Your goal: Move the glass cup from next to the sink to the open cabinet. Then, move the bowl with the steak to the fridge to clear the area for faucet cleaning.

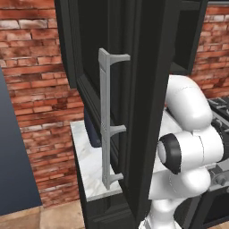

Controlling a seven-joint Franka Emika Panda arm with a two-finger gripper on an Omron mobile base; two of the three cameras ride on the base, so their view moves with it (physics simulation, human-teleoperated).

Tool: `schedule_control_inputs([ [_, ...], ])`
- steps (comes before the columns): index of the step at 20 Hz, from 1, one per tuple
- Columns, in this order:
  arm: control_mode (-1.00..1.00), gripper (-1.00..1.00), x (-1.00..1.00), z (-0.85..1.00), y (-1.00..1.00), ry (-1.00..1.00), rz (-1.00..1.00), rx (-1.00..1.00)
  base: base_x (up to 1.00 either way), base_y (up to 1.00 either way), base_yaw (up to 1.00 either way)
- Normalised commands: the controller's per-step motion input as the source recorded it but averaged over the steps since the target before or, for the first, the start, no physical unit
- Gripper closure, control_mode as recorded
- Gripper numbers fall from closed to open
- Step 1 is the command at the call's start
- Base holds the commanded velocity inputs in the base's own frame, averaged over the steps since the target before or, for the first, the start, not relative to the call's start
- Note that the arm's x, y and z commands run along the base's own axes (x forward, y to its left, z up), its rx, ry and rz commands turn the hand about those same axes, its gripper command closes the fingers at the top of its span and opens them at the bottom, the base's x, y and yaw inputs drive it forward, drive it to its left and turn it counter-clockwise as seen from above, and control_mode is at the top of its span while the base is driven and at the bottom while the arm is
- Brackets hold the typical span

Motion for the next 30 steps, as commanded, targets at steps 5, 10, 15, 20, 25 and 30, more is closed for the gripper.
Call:
schedule_control_inputs([
  [5,-1.00,-1.00,0.17,-0.14,0.00,0.03,0.00,-0.01,0.00,0.00,0.00],
  [10,-1.00,-1.00,0.04,0.01,0.00,-0.09,-0.01,0.00,0.00,0.00,0.00],
  [15,-1.00,-1.00,-0.03,0.17,0.00,-0.33,-0.01,-0.02,0.00,0.00,0.00],
  [20,-1.00,-1.00,-0.86,0.02,-0.03,-0.42,0.00,-0.01,0.00,0.00,0.00],
  [25,-1.00,-1.00,-1.00,0.00,-0.26,-0.44,0.00,0.00,0.00,0.00,0.00],
  [30,-1.00,-1.00,-1.00,-0.21,-0.53,-0.38,0.00,0.01,0.00,0.00,0.00],
])
